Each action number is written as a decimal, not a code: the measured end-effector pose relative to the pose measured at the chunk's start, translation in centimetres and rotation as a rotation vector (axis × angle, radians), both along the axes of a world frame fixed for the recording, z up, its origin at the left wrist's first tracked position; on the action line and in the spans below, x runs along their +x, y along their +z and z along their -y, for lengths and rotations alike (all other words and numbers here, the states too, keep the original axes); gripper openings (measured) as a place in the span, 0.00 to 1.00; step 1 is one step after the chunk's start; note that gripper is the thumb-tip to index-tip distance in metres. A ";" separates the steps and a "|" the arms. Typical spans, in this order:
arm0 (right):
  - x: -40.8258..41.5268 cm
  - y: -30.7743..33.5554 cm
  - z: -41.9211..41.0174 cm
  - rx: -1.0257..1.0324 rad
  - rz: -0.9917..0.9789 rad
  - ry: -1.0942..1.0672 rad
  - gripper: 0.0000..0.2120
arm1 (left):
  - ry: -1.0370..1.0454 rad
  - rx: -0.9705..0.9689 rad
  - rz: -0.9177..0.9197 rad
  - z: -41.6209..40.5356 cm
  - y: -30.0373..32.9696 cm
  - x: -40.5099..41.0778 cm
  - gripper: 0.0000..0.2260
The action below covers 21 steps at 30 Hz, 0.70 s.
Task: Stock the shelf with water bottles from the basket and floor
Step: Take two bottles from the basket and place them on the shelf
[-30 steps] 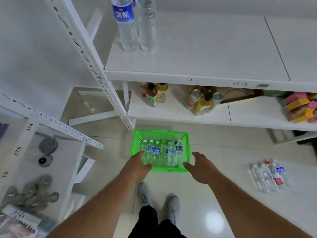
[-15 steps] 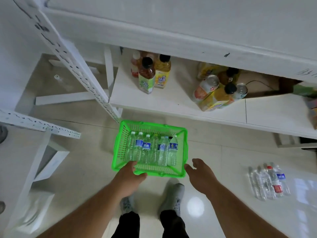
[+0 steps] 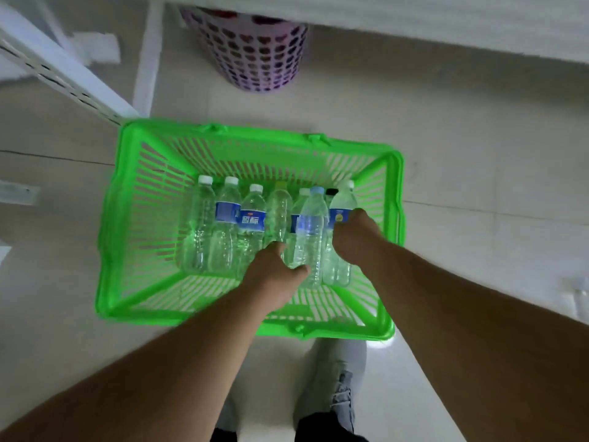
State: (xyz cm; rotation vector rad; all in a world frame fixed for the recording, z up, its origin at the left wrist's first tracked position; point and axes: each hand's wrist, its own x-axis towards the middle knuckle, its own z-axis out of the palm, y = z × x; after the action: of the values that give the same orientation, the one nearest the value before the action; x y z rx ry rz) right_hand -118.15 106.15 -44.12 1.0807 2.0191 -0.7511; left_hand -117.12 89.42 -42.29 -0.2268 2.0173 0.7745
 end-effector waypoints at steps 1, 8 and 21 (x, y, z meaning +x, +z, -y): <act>-0.4 -1.0 0.1 0.006 -0.015 -0.040 0.16 | -0.010 0.001 0.003 -0.6 -1.5 -0.1 0.33; -0.5 -5.2 1.1 0.210 -0.150 -0.257 0.19 | -0.026 -0.028 -0.015 -1.8 -7.9 -0.7 0.37; -0.9 -8.8 1.4 -0.101 -0.148 -0.274 0.25 | 0.081 -0.036 0.078 0.9 -10.6 -1.9 0.40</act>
State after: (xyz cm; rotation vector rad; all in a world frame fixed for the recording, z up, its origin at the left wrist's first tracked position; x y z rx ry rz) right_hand -119.06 104.75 -52.91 1.2909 1.9512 -1.0904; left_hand -119.05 88.51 -52.92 -0.3559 1.9596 0.7681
